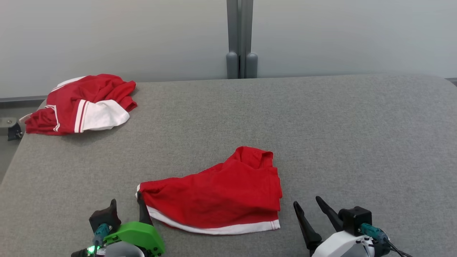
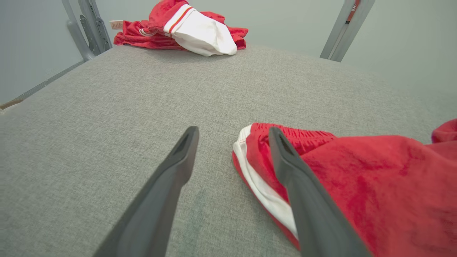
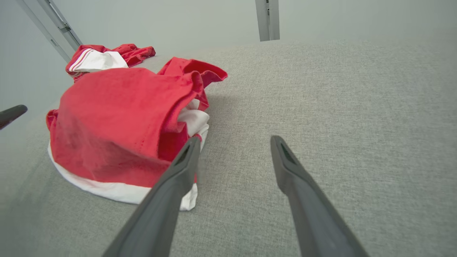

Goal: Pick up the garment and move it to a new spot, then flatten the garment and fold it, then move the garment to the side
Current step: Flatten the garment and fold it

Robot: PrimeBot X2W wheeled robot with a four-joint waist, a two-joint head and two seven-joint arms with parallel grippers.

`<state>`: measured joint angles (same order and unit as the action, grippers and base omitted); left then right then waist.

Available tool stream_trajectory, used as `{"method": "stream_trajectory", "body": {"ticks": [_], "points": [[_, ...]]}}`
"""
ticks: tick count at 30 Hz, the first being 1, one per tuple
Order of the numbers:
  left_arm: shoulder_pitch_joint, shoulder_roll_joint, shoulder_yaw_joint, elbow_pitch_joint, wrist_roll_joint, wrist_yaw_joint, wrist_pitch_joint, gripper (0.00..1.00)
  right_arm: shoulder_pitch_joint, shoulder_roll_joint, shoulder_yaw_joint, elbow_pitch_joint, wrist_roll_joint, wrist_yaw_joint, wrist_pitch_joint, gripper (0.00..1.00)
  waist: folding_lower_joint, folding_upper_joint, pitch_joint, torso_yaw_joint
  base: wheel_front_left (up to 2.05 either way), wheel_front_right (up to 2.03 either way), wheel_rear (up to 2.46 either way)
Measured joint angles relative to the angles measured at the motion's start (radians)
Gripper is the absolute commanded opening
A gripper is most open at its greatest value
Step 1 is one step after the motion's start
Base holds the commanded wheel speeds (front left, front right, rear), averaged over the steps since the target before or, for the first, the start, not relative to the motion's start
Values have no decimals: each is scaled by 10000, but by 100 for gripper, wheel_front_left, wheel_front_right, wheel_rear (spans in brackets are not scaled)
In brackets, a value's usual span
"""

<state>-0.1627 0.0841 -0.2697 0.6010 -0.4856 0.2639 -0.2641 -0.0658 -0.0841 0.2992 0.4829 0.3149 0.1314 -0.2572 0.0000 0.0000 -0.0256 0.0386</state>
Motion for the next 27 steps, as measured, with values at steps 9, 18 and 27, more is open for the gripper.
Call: {"method": "stream_trajectory", "body": {"ticks": [9, 18, 27], "points": [[368, 36, 146, -1306, 552, -309, -6, 100, -433, 77, 1078, 968, 167, 0, 127, 100, 0, 0, 30, 509, 0, 0, 0], [755, -8, 157, -1992, 823, -351, -6, 100, -1709, 171, 1530, 2903, 558, 0, 90, 0, 0, 0, 118, 1274, 0, 0, 0], [1042, -61, 318, -2236, 869, -424, -6, 100, -2077, -282, 451, 3177, 826, 0, -38, 0, 0, 0, 177, 1255, 0, 0, 0]]}}
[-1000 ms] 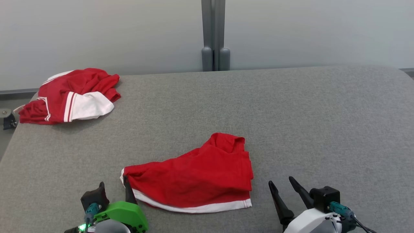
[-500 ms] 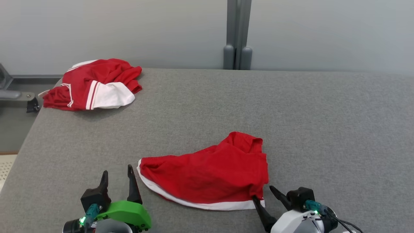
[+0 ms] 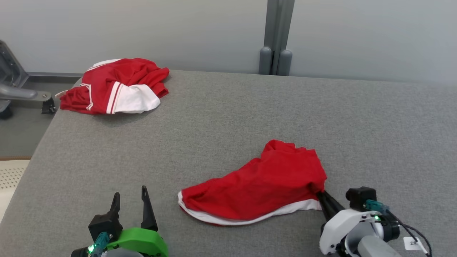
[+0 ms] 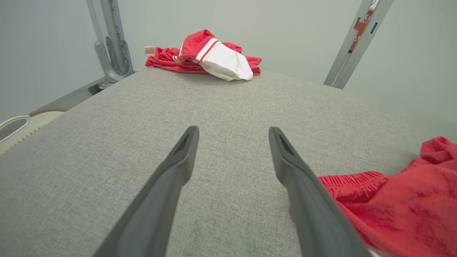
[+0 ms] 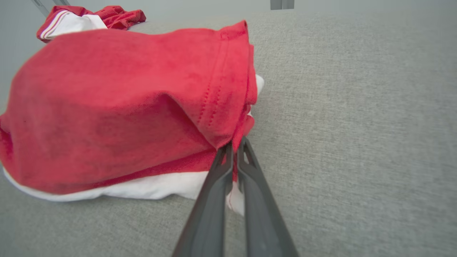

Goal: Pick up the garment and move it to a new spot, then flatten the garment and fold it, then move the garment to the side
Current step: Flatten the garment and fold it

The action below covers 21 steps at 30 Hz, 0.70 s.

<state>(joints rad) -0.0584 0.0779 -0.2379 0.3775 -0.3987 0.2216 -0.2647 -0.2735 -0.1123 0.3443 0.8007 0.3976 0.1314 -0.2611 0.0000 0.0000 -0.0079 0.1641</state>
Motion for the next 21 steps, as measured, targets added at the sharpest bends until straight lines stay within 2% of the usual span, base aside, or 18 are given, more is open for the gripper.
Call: {"method": "stream_trajectory", "body": {"ticks": [6, 11, 13, 14, 21], "points": [[14, -79, -77, -113, 27, -188, 0, 100, 85, -376, -1129, -263, -265, 0, -6, 0, 0, 0, 85, -382, 0, 0, 0], [12, -161, -107, -194, 58, -293, 0, 100, 352, -389, -1691, -575, -539, 0, -8, 2, 0, 0, 218, -695, 0, 0, 0], [12, -186, -132, -245, 84, -447, 0, 100, 467, -337, -1789, -734, -642, 0, -8, 93, 0, 1, 239, -804, 0, 0, 0], [12, -196, -138, -290, 100, -529, 0, 100, 554, -286, -1866, -859, -690, 0, -8, 100, 0, 0, 237, -859, 0, 0, 0], [70, -236, -94, -610, 297, -1001, 0, 100, 1368, -96, -2522, -2127, -1137, 0, -13, 100, 0, 0, 7, -1158, 0, 0, 0]]}}
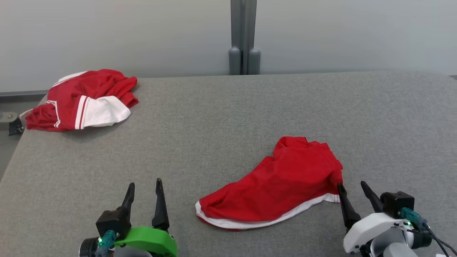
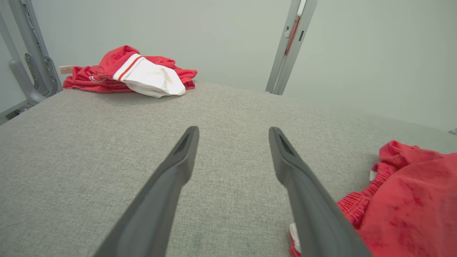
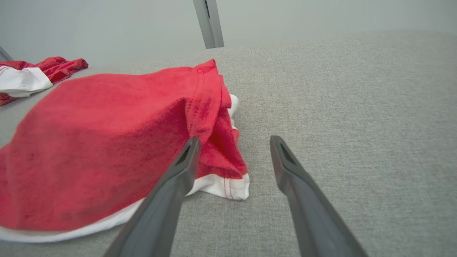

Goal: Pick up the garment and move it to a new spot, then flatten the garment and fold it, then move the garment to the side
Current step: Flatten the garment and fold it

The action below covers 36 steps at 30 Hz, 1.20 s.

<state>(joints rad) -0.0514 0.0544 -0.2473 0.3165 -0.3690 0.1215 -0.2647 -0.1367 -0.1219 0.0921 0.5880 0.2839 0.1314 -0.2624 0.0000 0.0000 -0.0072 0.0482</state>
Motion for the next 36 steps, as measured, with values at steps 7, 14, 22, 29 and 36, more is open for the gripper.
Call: {"method": "stream_trajectory", "body": {"ticks": [7, 14, 22, 29, 36], "points": [[257, -25, 165, -334, 207, -311, 0, 100, 767, 203, -523, -1822, -688, 0, -2, 100, 0, 0, -335, -264, 0, 0, 0], [700, -36, 209, -510, 407, -472, 0, 100, 1208, 493, -757, -3262, -1335, 0, -2, 100, 0, 0, -587, -451, 0, 0, 0], [1075, -42, 157, -573, 474, -508, 0, 100, 1582, 677, -853, -3749, -1465, 0, -2, 100, 0, 0, -809, -407, 0, 0, 0], [1081, -44, 54, -479, 424, -420, 0, 100, 1600, 704, -832, -3776, -1467, 0, -2, 100, 0, 0, -952, -328, 0, 0, 0], [1078, -44, 21, -399, 393, -328, 0, 100, 1599, 711, -755, -3724, -1463, 0, -2, 100, 0, 0, -957, -332, 0, 0, 0]]}}
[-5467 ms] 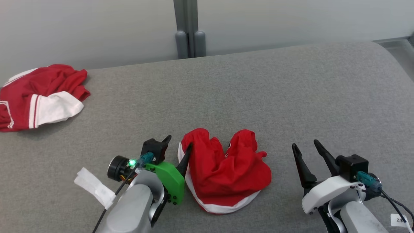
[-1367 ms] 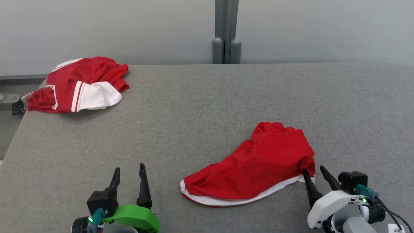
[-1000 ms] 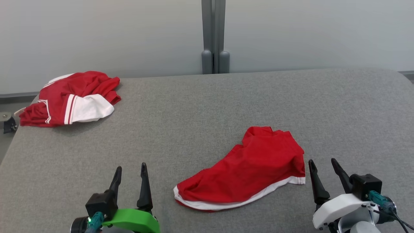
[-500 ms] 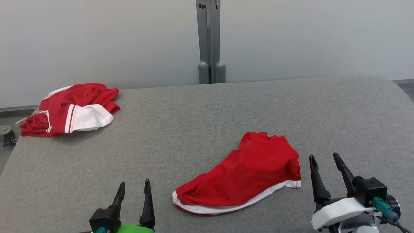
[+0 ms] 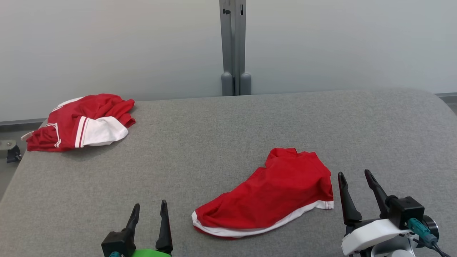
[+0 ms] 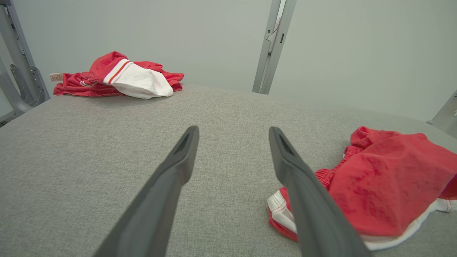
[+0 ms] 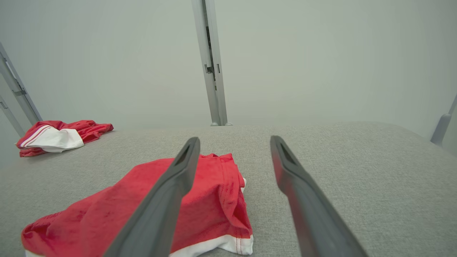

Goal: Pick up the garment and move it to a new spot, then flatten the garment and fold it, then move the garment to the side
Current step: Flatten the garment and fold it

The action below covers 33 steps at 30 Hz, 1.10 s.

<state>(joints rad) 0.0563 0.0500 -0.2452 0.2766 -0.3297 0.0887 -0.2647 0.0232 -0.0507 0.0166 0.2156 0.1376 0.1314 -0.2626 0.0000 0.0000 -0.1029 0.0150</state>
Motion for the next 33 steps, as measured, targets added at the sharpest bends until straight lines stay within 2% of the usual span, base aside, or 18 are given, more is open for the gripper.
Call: {"method": "stream_trajectory", "body": {"ticks": [7, 16, 23, 33], "points": [[-22, -2, -163, 359, 4, -23, -2, 100, -1, 2, 56, 81, 12, 0, 0, 100, 0, 0, 102, -24, 0, 0, 0], [-1119, 194, -1198, 2245, 339, -886, 1310, 100, -117, 8, 291, 337, 12, 0, 0, 100, 0, 0, 385, -211, 0, 0, 0], [-2033, 326, -1586, 3440, 623, -1114, 1659, 100, -238, -25, 328, 468, 12, 0, 0, 100, 0, 0, 591, -541, 0, 0, 0], [-2699, 387, -1998, 4360, 767, -1465, 1845, 98, -291, -31, 357, 558, 12, 0, 0, 100, 0, 0, 751, -767, 0, 0, 0]]}}
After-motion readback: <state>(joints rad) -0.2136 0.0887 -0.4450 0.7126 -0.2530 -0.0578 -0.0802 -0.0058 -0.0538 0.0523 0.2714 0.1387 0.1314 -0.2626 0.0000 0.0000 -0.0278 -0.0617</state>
